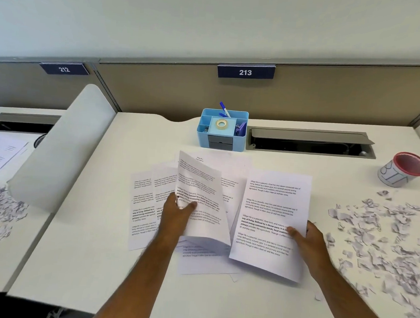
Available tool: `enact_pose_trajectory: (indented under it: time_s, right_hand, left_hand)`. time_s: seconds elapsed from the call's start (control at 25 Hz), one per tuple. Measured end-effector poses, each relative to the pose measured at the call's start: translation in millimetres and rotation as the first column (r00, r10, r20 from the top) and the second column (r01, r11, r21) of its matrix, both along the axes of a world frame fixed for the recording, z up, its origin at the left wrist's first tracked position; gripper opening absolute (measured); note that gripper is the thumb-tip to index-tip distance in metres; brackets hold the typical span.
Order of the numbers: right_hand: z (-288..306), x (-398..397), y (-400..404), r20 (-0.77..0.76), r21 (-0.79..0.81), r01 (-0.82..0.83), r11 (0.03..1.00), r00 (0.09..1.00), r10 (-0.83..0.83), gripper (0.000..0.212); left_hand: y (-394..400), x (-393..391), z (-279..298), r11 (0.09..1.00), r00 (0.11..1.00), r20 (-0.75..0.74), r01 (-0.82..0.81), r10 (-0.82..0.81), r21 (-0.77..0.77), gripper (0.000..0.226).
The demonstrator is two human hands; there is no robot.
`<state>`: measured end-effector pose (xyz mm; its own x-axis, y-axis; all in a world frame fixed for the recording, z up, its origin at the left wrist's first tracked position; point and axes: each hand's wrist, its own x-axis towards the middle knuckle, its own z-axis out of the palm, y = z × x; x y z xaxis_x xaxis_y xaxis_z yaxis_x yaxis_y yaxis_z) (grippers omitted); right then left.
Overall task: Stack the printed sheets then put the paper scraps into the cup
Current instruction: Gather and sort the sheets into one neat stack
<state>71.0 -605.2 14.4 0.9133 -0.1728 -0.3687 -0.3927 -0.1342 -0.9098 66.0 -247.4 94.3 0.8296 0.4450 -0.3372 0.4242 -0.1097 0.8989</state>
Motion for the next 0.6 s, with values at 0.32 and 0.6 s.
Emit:
enact_pose_trajectory:
  time_s: [0.32, 0.6]
  right_hand:
    - [8, -5, 20, -0.066, 0.187, -0.008, 0.982, 0.998, 0.021, 0.027]
    - [43, -10, 36, -0.083, 0.422, -0.012, 0.906, 0.995, 0.052, 0.036]
  left_hand:
    - [-32, -22, 30, 0.961, 0.98, 0.2, 0.053, 0.002, -0.271, 0.036]
    - [-40, -40, 3, 0.984, 0.987, 0.022, 0.16, -0.159, -0.079, 0.048]
